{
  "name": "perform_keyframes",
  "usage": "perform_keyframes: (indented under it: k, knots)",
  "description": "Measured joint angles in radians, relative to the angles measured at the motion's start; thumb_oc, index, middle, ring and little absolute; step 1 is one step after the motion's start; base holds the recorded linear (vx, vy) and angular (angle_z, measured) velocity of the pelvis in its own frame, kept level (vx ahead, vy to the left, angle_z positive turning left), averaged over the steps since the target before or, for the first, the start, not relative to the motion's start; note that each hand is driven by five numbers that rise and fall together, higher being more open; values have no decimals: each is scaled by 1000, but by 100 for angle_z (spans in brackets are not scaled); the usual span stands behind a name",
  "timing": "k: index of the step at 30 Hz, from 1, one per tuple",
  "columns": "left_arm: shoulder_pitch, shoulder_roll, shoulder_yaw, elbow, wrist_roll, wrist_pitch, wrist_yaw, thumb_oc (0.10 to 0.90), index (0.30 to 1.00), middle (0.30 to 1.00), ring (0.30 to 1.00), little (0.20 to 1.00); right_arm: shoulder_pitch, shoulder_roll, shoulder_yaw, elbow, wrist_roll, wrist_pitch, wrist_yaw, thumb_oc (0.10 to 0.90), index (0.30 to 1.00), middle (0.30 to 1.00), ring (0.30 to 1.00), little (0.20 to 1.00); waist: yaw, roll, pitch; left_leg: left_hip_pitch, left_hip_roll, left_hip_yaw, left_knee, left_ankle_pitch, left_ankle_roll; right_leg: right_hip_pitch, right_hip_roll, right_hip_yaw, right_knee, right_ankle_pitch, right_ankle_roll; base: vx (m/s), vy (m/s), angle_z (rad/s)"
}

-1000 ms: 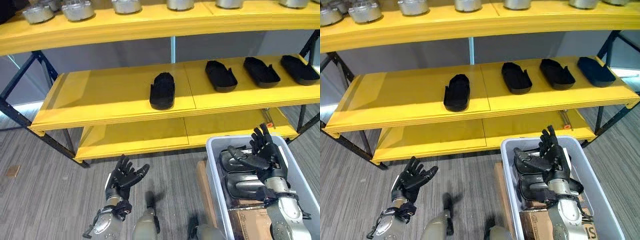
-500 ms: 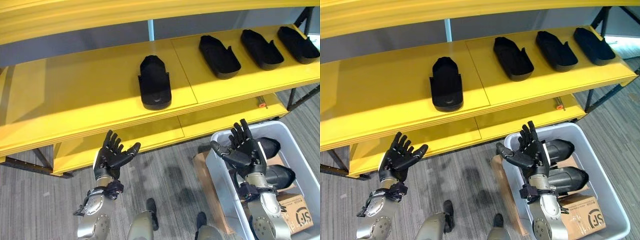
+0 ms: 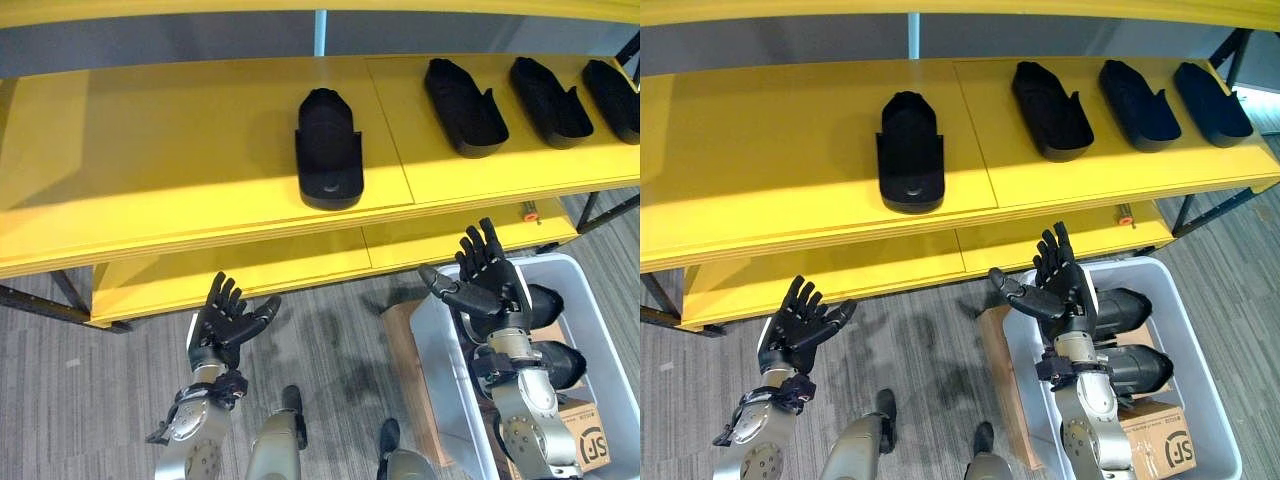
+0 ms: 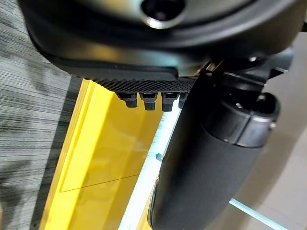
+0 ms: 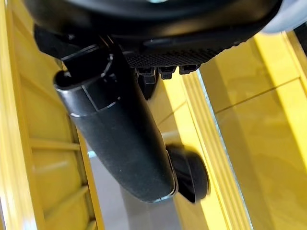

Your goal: Move parts from the plastic box to the shelf.

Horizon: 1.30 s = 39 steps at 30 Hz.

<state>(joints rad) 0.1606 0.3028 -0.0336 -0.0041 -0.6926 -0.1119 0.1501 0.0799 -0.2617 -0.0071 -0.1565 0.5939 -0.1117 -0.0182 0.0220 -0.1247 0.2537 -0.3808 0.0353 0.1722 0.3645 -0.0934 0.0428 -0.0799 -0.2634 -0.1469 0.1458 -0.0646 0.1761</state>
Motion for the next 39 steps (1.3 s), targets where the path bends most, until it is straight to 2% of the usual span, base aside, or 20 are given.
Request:
perform_keyframes:
  k: [1,2,3,4,5,6,7,8,9,10,13,15,16,17,18,19,21,26,32,39]
  knots:
    - [-4,1,-3,4,1,0,-1,900,1000,1000,1000,1000,0,-1,0,0,0,1,0,900,1000,1000,1000,1000,-4,4,0,3,-15,-2,-4,-5,11,-29,-5,9,71,1,0,144,353,19]
    - [1,4,-6,14,1,5,-1,900,1000,1000,1000,1000,-12,4,3,-1,0,3,1,900,1000,1000,1000,1000,-25,22,0,16,-14,-19,-28,11,29,-160,-23,61,331,8,-4,134,218,35]
    - [2,11,-9,12,3,6,-3,900,1000,1000,1000,1000,5,9,4,-9,0,3,1,900,1000,1000,1000,1000,-39,21,0,34,-34,-29,-38,18,41,-195,-34,87,404,23,-15,134,217,45]
    - [3,34,-25,9,10,4,-3,900,1000,1000,1000,1000,28,11,7,-12,0,2,6,900,1000,1000,1000,1000,-50,24,3,60,-54,-49,-46,-2,72,-231,-26,145,511,40,-26,139,117,47]
    - [6,44,-30,8,12,4,-5,900,1000,1000,1000,1000,39,9,11,-12,0,4,6,900,1000,1000,1000,1000,-52,29,2,68,-52,-49,-52,13,64,-227,-18,163,533,35,-26,137,76,30]
    - [11,52,-30,-9,12,3,-6,900,1000,1000,1000,1000,52,6,15,-12,0,4,10,900,1000,1000,1000,1000,-45,37,6,84,-59,-63,-62,0,86,-244,13,157,527,24,-32,182,81,8]
    - [14,55,-28,-12,12,-4,-6,900,1000,1000,1000,1000,59,6,18,-12,0,4,15,900,1000,1000,1000,1000,-40,38,6,85,-60,-69,-74,7,83,-251,21,158,525,-7,-48,119,-28,18]
    - [1,55,-27,-11,12,-1,-5,900,1000,1000,1000,1000,57,7,15,-20,0,3,22,900,1000,1000,1000,1000,-55,53,13,92,-62,-94,-103,38,75,-237,50,132,446,-52,-54,117,-50,33]
    - [-5,58,-32,-11,12,-1,-5,900,1000,1000,1000,1000,62,7,13,-23,0,3,22,900,1000,1000,1000,1000,-63,59,17,99,-66,-102,-122,55,77,-219,60,121,384,-64,-47,101,-82,53]
    - [-10,61,-46,-10,12,0,-8,900,1000,1000,1000,1000,68,7,14,-23,1,4,24,900,1000,1000,1000,1000,-67,64,21,121,-78,-117,-166,74,68,-208,65,115,252,-69,-49,93,-90,36]
    - [-10,53,-65,-2,12,0,-10,900,1000,1000,1000,1000,72,7,14,-24,23,5,31,900,1000,1000,1000,1000,-77,73,32,142,-88,-125,-183,89,69,-175,44,113,39,-12,-30,68,-116,19]
    - [-3,27,-68,2,12,1,-11,900,1000,1000,1000,1000,82,5,14,-24,39,5,31,900,1000,1000,1000,1000,-75,63,40,164,-107,-142,-182,88,57,-153,9,101,-49,69,-29,87,-171,34]
    - [0,21,-73,2,12,1,-11,900,1000,1000,1000,1000,90,5,13,-24,39,5,31,900,1000,1000,1000,1000,-79,57,41,173,-116,-157,-183,87,49,-127,0,100,-73,90,-30,75,-151,70]
    - [-2,21,-88,2,12,1,-17,900,1000,1000,1000,1000,110,4,11,-24,39,5,32,900,1000,1000,1000,1000,-91,41,41,189,-135,-190,-194,80,24,-67,-9,109,-103,107,-25,62,-146,84]
    - [1,25,-91,0,12,1,-27,900,1000,1000,1000,1000,120,5,12,-24,39,5,32,900,1000,1000,1000,1000,-93,27,38,190,-145,-202,-189,80,20,-34,-7,109,-111,110,-26,56,-155,66]
    - [17,27,-84,-6,12,0,-34,900,1000,1000,1000,1000,113,3,13,-22,39,9,36,900,1000,1000,1000,1000,-81,26,40,182,-126,-202,-192,76,4,-43,6,103,-114,146,6,55,-149,23]
    - [49,25,-80,-8,11,3,-33,900,1000,1000,1000,1000,94,-2,12,-23,39,9,35,900,1000,1000,1000,1000,-79,35,39,172,-87,-202,-197,88,-32,-61,47,99,-112,153,-22,46,-121,-12]
    - [59,15,-83,-10,10,14,-45,900,1000,1000,1000,1000,99,-12,-25,-24,68,9,33,900,1000,1000,1000,1000,-85,36,38,196,-25,-207,-244,108,-72,-57,106,82,-121,157,-59,50,-116,-9]
    - [61,-13,-79,-47,10,25,-56,900,1000,1000,1000,1000,101,-21,-28,-24,79,10,35,900,1000,1000,1000,1000,-100,40,36,253,16,-210,-316,137,-95,-23,146,75,-146,160,-80,57,-106,-3]
    - [71,-13,-75,-48,9,26,-66,900,1000,1000,1000,1000,104,-22,-28,-25,79,11,43,900,1000,1000,1000,1000,-98,61,24,298,29,-228,-359,150,-108,16,158,55,-154,150,-91,34,-93,7]
